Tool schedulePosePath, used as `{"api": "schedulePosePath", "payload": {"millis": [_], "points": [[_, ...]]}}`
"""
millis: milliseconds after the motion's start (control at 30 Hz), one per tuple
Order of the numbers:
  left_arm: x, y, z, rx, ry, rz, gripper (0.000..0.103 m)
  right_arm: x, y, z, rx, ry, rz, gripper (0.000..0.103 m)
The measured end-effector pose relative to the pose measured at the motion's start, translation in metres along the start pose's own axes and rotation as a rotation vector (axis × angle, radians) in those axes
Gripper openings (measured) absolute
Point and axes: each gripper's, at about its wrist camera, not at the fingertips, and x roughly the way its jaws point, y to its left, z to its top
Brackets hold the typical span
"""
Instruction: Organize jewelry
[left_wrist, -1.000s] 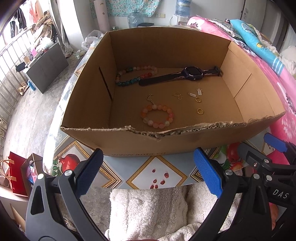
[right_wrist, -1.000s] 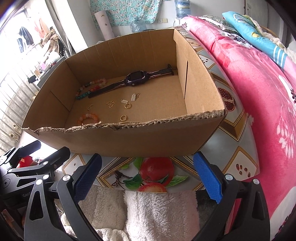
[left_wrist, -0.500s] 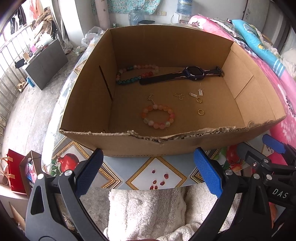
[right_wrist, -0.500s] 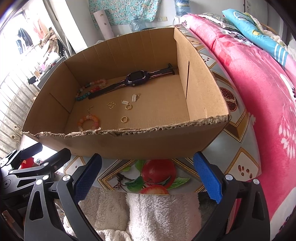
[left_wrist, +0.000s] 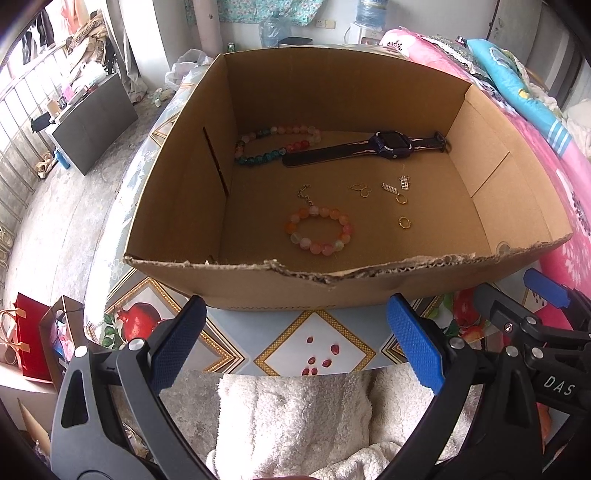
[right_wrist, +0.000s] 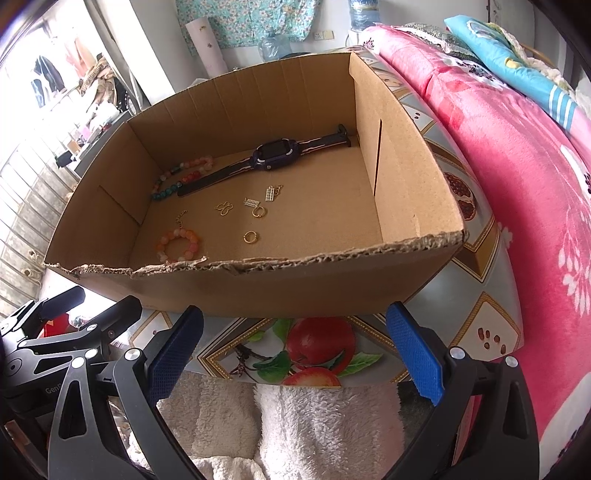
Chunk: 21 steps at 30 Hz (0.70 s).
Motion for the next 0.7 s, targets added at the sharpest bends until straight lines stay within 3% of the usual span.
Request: {"api": "schedulePosePath", "payload": {"millis": [700], "points": [[-0.0012, 0.0018, -0.0004, -0.006, 0.001, -0.001, 0.094, -0.0001, 0.0012, -0.0003, -0.002, 0.002, 0.0, 0.096]]}}
